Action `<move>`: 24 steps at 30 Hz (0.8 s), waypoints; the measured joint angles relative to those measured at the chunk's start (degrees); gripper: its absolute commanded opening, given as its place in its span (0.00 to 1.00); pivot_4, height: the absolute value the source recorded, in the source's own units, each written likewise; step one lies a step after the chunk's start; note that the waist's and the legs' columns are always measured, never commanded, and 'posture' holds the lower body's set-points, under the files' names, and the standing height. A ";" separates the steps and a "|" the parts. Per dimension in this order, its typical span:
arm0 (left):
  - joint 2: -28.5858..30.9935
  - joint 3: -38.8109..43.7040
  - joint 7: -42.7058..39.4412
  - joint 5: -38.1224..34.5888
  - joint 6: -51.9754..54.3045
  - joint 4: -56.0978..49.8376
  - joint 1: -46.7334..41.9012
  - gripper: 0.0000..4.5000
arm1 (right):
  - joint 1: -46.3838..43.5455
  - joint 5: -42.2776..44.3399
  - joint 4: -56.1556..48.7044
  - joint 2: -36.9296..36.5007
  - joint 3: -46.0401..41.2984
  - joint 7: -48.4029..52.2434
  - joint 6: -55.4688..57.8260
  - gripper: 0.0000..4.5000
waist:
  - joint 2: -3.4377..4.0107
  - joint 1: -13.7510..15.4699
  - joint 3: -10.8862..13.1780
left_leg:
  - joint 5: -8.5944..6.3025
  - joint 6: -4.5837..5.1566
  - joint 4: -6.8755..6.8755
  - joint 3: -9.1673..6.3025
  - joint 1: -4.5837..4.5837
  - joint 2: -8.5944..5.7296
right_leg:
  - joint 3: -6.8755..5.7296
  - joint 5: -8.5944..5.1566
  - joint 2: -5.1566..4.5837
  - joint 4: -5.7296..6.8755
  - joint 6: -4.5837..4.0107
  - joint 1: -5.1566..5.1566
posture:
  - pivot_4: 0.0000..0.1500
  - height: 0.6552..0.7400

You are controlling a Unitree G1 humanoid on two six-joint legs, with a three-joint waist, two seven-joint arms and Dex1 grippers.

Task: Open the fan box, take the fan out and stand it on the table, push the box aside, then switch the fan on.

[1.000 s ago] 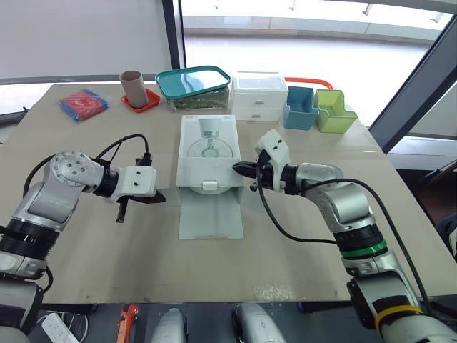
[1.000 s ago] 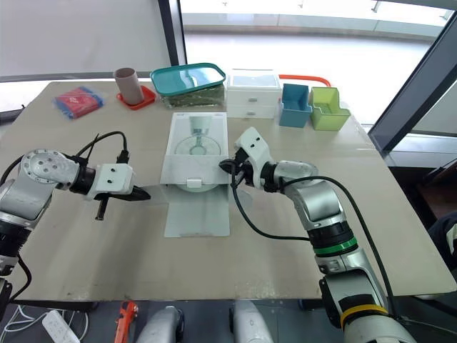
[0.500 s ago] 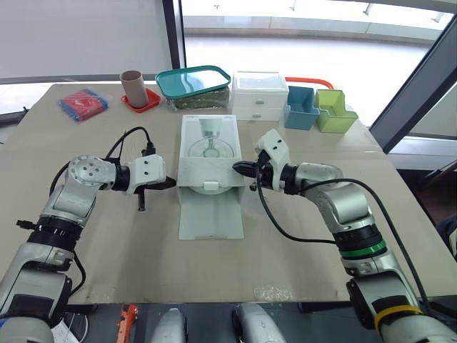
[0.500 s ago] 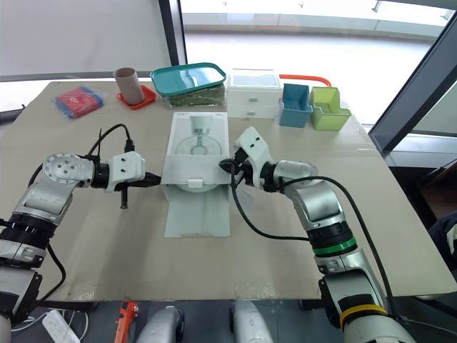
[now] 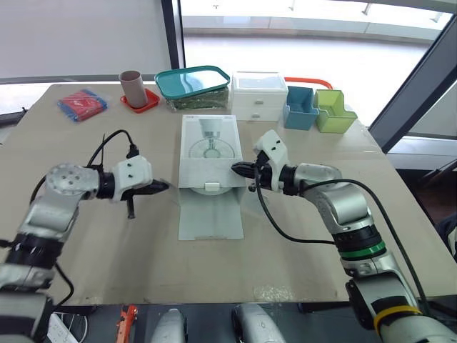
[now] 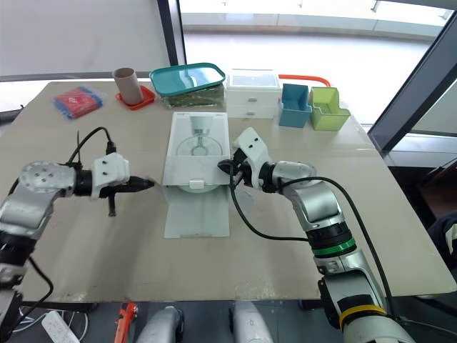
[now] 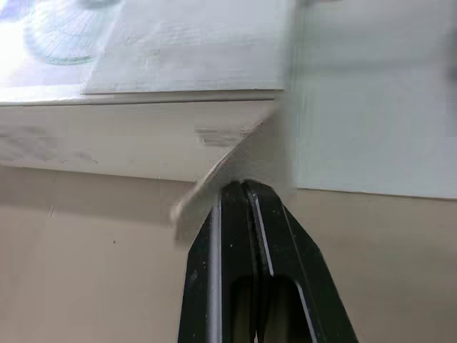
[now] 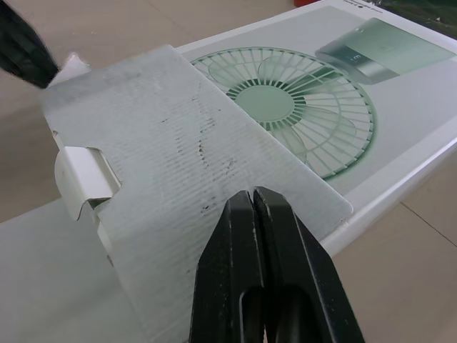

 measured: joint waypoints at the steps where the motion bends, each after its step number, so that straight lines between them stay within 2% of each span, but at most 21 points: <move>1: 0.30 0.19 -0.21 -0.65 0.75 -1.21 0.64 0.00 | 0.01 -0.01 0.04 -0.04 -0.03 0.00 0.05 0.01 | 0.00 0.05 0.00 | 0.00 0.00 0.00 0.00 0.00 0.02 | -0.01 0.00 0.01 0.00 -0.01 0.01 | 1.00 1.00; 6: 5.17 6.04 -0.82 -10.34 13.25 -19.70 13.10 0.00 | -0.26 -0.03 0.32 0.31 0.16 0.09 0.17 0.01 | 0.01 0.07 0.01 | 0.00 0.00 0.00 0.00 0.03 0.05 | -0.01 -0.02 0.03 0.00 -0.05 0.02 | 1.00 1.00; 11: 5.43 12.06 2.74 -19.31 21.95 -29.58 17.61 0.00 | -0.37 -0.01 0.49 0.50 0.30 0.52 0.21 0.01 | 0.01 0.11 0.01 | 0.00 0.00 0.00 0.00 0.05 0.06 | -0.01 -0.03 0.06 0.00 -0.06 0.04 | 1.00 1.00; 14: -0.16 14.58 8.76 -26.32 26.87 -32.57 17.59 0.00 | -0.39 -0.04 0.66 0.68 0.41 1.31 0.10 0.01 | 0.01 0.15 0.01 | 0.00 0.00 0.00 0.02 0.12 0.05 | 0.02 -0.03 0.05 -0.01 -0.05 0.11 | 1.00 1.00; 17: -8.66 14.73 19.00 -34.35 34.26 -32.86 16.34 0.00 | -0.92 -0.24 1.41 1.28 0.98 2.25 -0.29 0.01 | -0.08 0.14 -0.03 | 0.00 0.00 0.04 -0.02 0.12 0.09 | -0.01 0.00 0.09 0.00 -0.07 0.12 | 1.00 1.00; 21: -14.87 14.26 29.71 -44.61 41.95 -34.69 16.42 0.00 | -1.79 -0.76 2.71 1.50 1.59 3.41 -1.10 0.01 | -0.07 0.06 -0.03 | 0.00 0.00 0.02 -0.01 0.16 0.12 | 0.00 0.03 0.11 0.03 -0.13 0.12 | 1.00 1.00; 24: -17.32 13.89 37.15 -53.11 46.46 -35.66 17.44 0.00 | -2.01 -1.06 3.13 1.87 1.87 3.76 -1.43 0.01 | -0.07 0.07 -0.03 | 0.00 0.00 0.02 -0.01 0.18 0.14 | -0.01 0.04 0.12 0.03 -0.15 0.13 | 1.00 1.00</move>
